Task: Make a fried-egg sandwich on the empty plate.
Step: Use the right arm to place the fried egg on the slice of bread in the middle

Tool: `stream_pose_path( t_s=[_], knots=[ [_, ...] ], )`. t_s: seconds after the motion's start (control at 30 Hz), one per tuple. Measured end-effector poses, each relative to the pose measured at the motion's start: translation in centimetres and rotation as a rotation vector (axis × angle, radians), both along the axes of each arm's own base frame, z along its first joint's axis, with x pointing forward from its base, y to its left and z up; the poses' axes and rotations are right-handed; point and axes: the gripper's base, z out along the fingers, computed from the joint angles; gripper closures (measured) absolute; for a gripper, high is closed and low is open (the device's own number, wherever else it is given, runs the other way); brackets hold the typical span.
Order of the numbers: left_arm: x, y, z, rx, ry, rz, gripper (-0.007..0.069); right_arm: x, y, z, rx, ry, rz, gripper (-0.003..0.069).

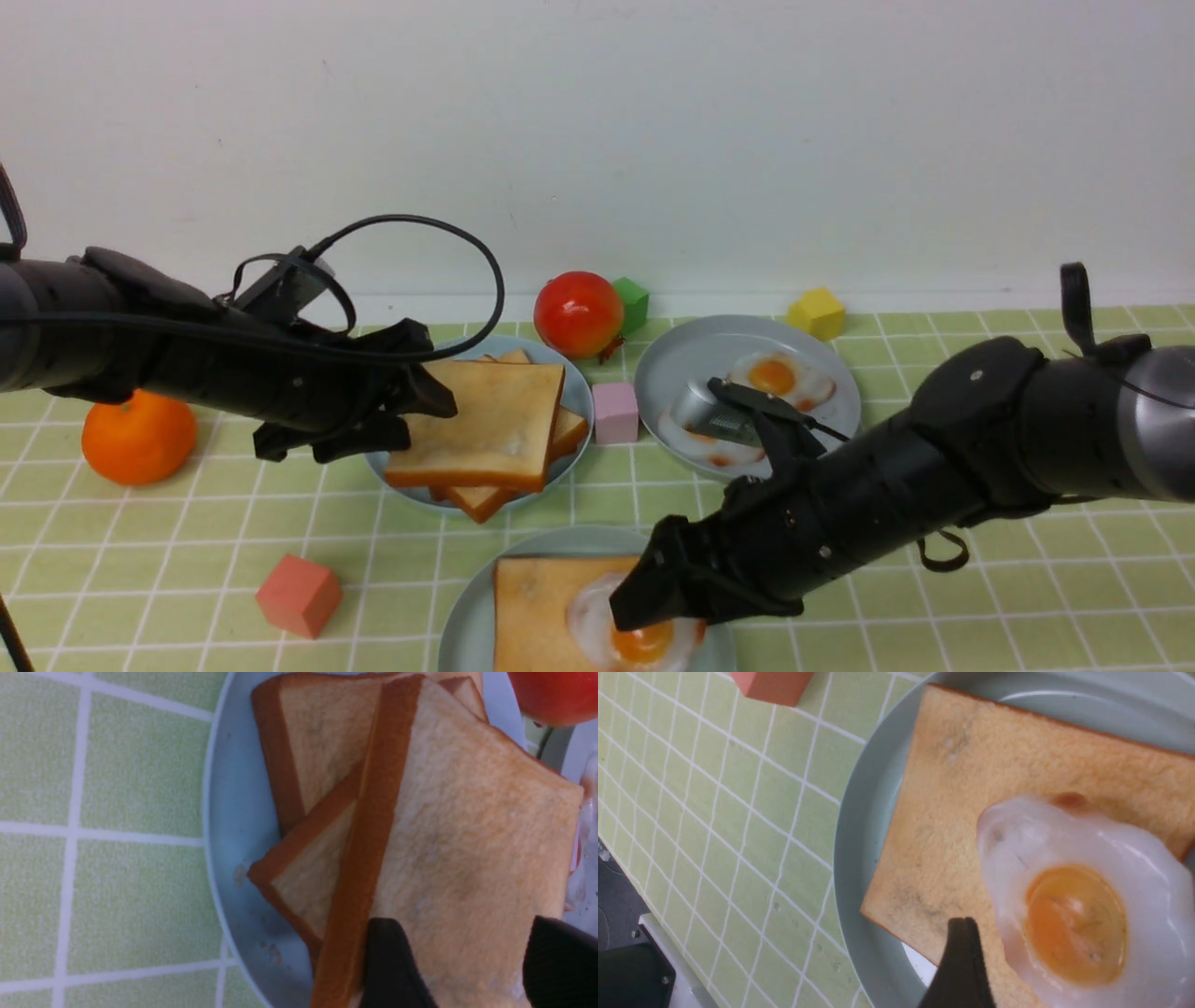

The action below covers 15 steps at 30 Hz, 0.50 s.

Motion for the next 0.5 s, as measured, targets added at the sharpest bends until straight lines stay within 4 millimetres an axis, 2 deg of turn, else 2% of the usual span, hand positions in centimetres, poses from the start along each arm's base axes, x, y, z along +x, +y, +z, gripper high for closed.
stream_pose_path(
  t_s=[0.17, 0.27, 0.3, 0.33, 0.37, 0.4, 0.5],
  knots=[
    [0.2, 0.12, -0.61, -0.004, 0.015, 0.005, 0.038, 0.0, -0.02, -0.02, -0.003, -0.001, 0.001, 0.0155],
    [0.29, 0.13, -0.77, 0.0, 0.016, 0.003, 0.0538, 0.03, -0.05, -0.04, -0.008, -0.006, 0.001, 0.0358],
    [0.29, 0.13, -0.77, 0.0, 0.016, 0.003, 0.0547, 0.04, -0.06, -0.05, -0.008, -0.007, 0.0, 0.0358],
    [0.28, 0.14, -0.82, 0.003, 0.017, 0.001, 0.0619, 0.07, -0.08, -0.06, -0.011, -0.004, -0.008, 0.05],
    [0.28, 0.14, -0.83, 0.004, 0.017, 0.0, 0.0638, 0.08, -0.08, -0.06, -0.01, 0.004, -0.018, 0.0571],
    [0.28, 0.14, -0.83, 0.004, 0.017, 0.0, 0.0638, 0.05, -0.06, -0.05, -0.006, 0.014, -0.023, 0.0599],
    [0.27, 0.14, -0.83, 0.006, 0.017, -0.001, 0.0638, 0.02, -0.03, 0.03, 0.0, 0.027, -0.031, 0.0592]
  ],
)
